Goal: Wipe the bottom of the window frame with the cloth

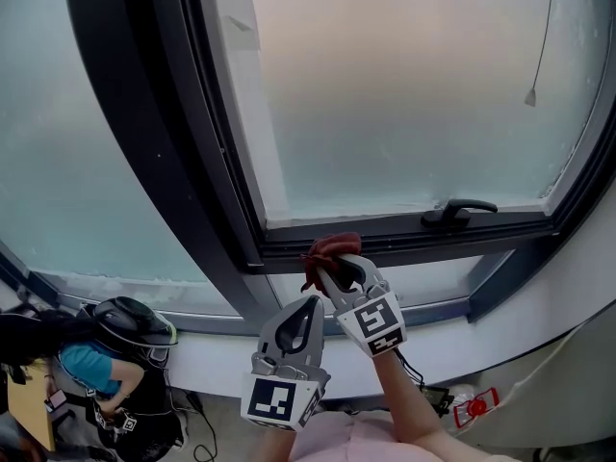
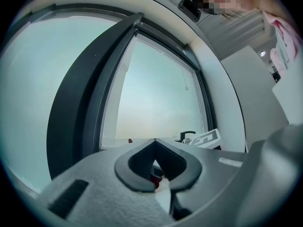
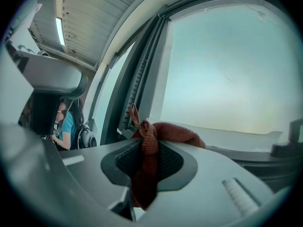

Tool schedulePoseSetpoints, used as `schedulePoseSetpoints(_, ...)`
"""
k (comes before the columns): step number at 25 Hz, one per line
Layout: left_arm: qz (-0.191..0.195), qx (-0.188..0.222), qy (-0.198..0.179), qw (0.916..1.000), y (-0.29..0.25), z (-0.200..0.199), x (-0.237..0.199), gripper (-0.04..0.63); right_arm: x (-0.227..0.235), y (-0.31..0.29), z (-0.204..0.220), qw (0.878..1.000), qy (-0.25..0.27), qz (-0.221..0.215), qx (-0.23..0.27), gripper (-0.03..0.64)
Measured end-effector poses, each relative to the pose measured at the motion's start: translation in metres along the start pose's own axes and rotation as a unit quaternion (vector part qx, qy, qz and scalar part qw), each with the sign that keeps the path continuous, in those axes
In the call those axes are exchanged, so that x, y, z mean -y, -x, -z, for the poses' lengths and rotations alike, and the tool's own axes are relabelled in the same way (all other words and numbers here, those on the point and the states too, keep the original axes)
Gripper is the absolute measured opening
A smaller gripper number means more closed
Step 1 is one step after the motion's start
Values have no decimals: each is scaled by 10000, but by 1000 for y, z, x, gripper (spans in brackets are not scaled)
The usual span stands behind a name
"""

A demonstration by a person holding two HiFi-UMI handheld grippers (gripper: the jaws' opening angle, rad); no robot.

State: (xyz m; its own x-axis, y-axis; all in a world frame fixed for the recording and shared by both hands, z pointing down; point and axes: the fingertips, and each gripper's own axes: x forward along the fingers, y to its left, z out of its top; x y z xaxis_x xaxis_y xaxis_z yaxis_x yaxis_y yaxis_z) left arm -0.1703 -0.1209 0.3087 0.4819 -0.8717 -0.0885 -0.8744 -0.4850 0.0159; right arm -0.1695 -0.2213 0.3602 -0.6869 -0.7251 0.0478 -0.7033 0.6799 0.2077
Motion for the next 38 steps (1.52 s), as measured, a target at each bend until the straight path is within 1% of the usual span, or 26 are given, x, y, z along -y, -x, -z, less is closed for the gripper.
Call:
schedulePoseSetpoints(9, -144, 44, -35, 9999, 3, 0, 17, -6, 27, 22, 7, 9997, -138, 185, 46, 80)
schedulePoseSetpoints(14, -293, 57, -36, 9995, 10, 3, 17, -6, 36, 28, 9, 9994, -183, 263, 86, 80)
schedulePoseSetpoints(19, -360, 63, 1, 9993, 13, 2, 16, -6, 40, 36, 14, 9993, -237, 289, 2, 80)
schedulePoseSetpoints(27, -313, 7, 110, 9995, 11, 10, 11, -6, 41, 35, 11, 9990, -222, 375, 101, 80)
schedulePoseSetpoints(32, -299, 15, 115, 9995, 7, 6, 3, -6, 41, 34, 11, 9991, -192, 358, 75, 80)
schedulePoseSetpoints(38, -222, 60, 87, 9997, 6, 3, 9, -6, 55, 45, 14, 9983, -183, 552, 57, 80)
